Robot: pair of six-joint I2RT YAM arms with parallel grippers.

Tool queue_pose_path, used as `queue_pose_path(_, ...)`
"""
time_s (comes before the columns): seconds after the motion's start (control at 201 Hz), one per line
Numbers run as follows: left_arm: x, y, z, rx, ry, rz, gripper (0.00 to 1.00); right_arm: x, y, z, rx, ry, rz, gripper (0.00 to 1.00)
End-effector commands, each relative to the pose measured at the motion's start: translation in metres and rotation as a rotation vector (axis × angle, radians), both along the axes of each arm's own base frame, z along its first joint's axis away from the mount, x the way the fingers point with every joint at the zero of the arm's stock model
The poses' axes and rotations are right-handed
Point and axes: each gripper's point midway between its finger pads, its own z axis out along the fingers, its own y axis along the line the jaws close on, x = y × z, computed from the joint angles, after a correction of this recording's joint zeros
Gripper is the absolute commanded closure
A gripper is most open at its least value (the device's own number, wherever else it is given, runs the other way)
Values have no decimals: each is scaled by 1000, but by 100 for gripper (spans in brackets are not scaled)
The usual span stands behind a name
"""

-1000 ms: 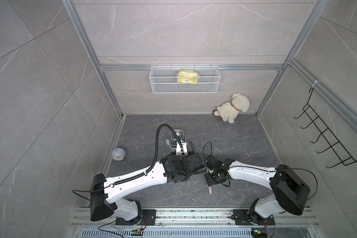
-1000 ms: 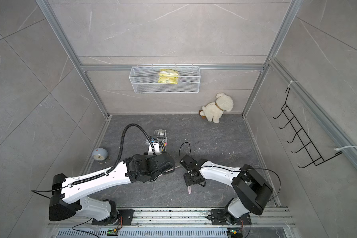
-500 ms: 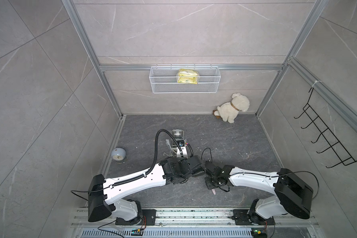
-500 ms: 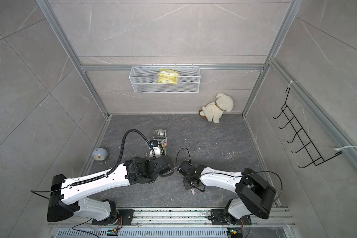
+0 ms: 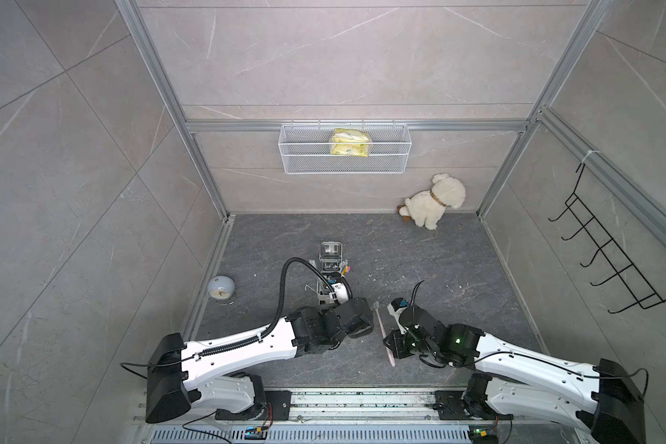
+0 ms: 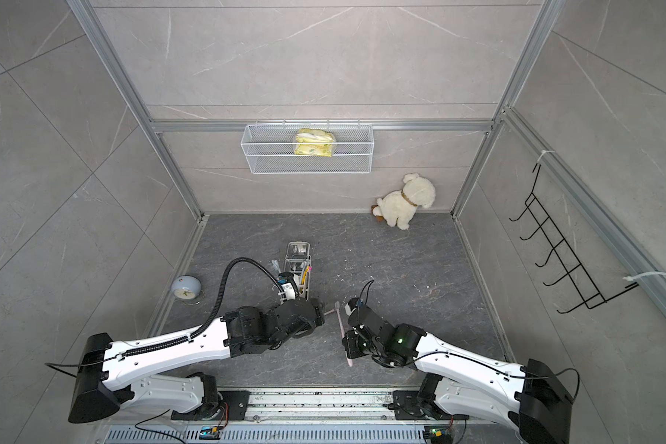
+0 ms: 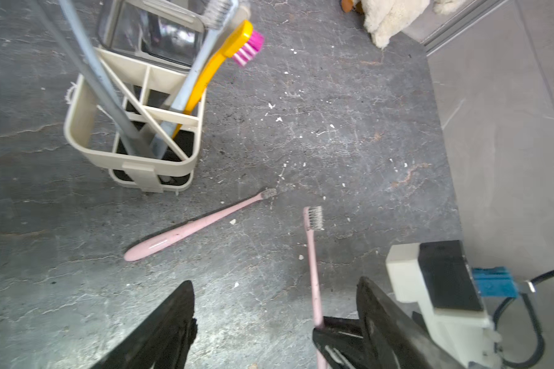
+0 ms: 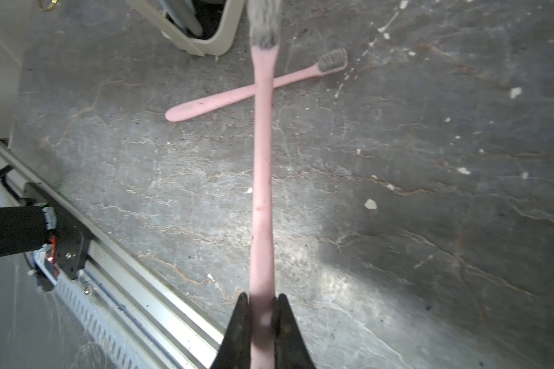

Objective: Place the toothbrush into the toothbrush holder
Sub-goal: Pick up the toothbrush from the center of the board.

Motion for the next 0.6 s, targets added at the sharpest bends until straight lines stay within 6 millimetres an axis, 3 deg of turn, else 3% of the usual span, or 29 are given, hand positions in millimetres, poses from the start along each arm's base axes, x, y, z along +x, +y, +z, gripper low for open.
queue_pose_path(0.0,8,-24,14,-136,0,-11,18,-8,14,19,104,-12,33,88)
queue_pose_path(0.174,17,-44,-4,-232,78,-39,19,-16,23,45,191,-59,73,88)
queue_pose_path(0.428,28,-39,-24,-233,107,7,24,-23,28,62,248,-82,106,88)
queue_pose_path(0.598,32,-43,-26,-235,107,-2,48,-28,34,62,259,-82,133,88)
